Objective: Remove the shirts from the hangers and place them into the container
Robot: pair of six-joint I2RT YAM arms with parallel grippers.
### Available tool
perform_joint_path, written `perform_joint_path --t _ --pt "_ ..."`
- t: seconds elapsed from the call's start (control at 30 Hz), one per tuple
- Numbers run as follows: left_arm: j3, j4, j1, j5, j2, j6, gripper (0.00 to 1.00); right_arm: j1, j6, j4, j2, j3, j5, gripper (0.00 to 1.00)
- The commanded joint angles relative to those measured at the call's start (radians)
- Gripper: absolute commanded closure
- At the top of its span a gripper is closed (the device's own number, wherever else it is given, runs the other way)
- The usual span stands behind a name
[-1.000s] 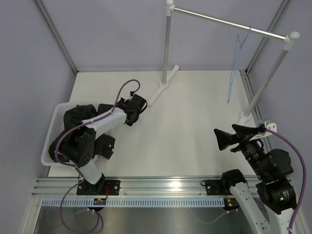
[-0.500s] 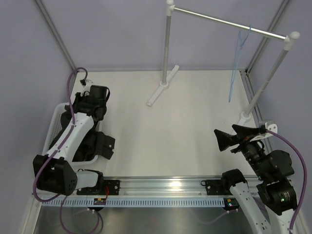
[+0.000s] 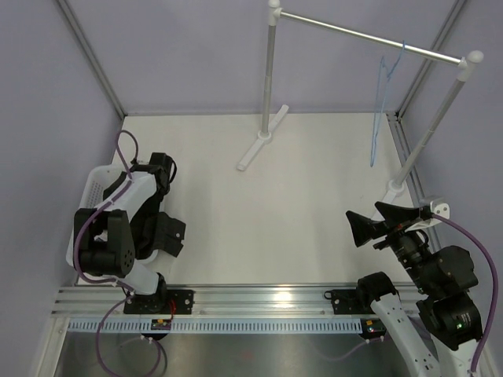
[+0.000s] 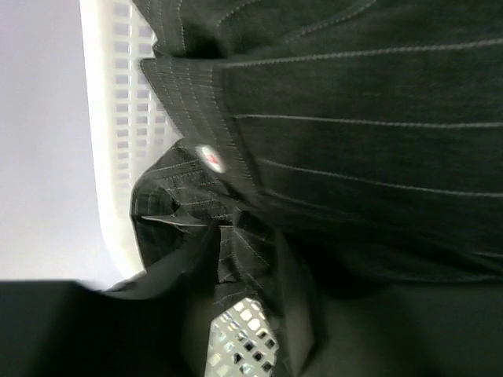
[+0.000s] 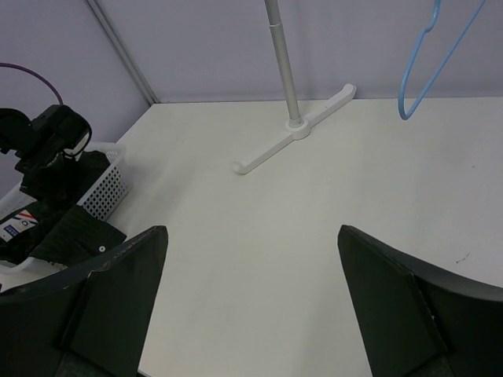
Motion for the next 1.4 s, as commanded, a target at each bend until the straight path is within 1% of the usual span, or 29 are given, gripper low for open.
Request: perform_joint_path --t 0.0,0.03,0.07,0.17,0.27,0.3,0.4,0.43,0.5,0.53,0.63,0.73,0.77,0.8,0.87,0.93,0.97,1.07,1.17,1.37 --pt "0.036 -0.018 0.004 0.032 -0.085 -0.071 0.50 0.024 -0.020 0.034 -0.021 0.002 0.030 0.01" --pt "0.056 -0.019 0.004 0.035 -0.105 -0.066 0.33 0.024 -0.020 0.034 -0.021 0.002 0.030 0.01" --pt "0.065 -0.023 0.004 0.041 -0.123 -0.063 0.26 0.024 -0.020 0.034 -0.018 0.001 0.030 0.00" --pt "0.103 -0.036 0.004 0.061 -0.205 -0.049 0.10 0.027 -0.020 0.039 -0.015 -0.001 0.029 0.01" --pt "0.146 -0.056 -0.005 0.112 -0.278 -0.026 0.04 0.027 -0.022 0.037 -0.017 -0.001 0.030 0.01" --pt "0.157 -0.062 -0.018 0.118 -0.294 -0.020 0.03 0.027 -0.022 0.037 -0.017 -0.001 0.032 0.01" --pt "0.189 -0.082 -0.162 0.088 -0.328 0.038 0.01 0.027 -0.019 0.039 -0.012 -0.002 0.033 0.01" --pt "0.197 -0.091 -0.269 0.075 -0.328 0.064 0.01 0.027 -0.019 0.040 -0.009 -0.004 0.033 0.00" --pt "0.217 -0.111 -0.368 0.087 -0.312 0.083 0.01 0.027 -0.015 0.039 -0.005 -0.002 0.033 0.00" --pt "0.226 -0.127 -0.435 0.134 -0.293 0.098 0.01 0.027 -0.017 0.033 -0.002 0.001 0.033 0.00" --pt "0.233 -0.157 -0.517 0.187 -0.257 0.100 0.01 0.027 -0.017 0.021 0.002 0.010 0.040 0.01" --pt "0.207 -0.170 -0.561 0.267 -0.225 0.085 0.02 0.027 -0.014 0.008 0.002 0.018 0.043 0.01" --pt "0.197 -0.168 -0.568 0.323 -0.220 0.078 0.02 0.027 -0.014 0.007 0.002 0.018 0.041 0.01" --pt "0.187 -0.167 -0.572 0.345 -0.217 0.077 0.03 0.027 -0.012 0.005 0.005 0.018 0.041 0.00" --pt "0.157 -0.168 -0.600 0.357 -0.187 0.087 0.05 0.025 -0.009 0.002 0.015 0.018 0.032 0.00" --pt "0.141 -0.170 -0.615 0.373 -0.139 0.129 0.06 0.027 -0.003 0.004 0.028 0.018 0.017 0.01" --pt "0.133 -0.167 -0.615 0.395 -0.122 0.140 0.06 0.027 -0.003 0.004 0.032 0.019 0.010 0.01" --pt "0.131 -0.167 -0.612 0.396 -0.058 0.163 0.07 0.027 0.000 -0.002 0.048 0.024 -0.005 0.01" --pt "0.134 -0.168 -0.580 0.385 -0.006 0.157 0.08 0.025 -0.003 -0.021 0.049 0.034 -0.008 0.01" --pt "0.137 -0.173 -0.485 0.356 0.096 0.175 0.12 0.027 -0.008 -0.032 0.038 0.036 -0.002 0.01"
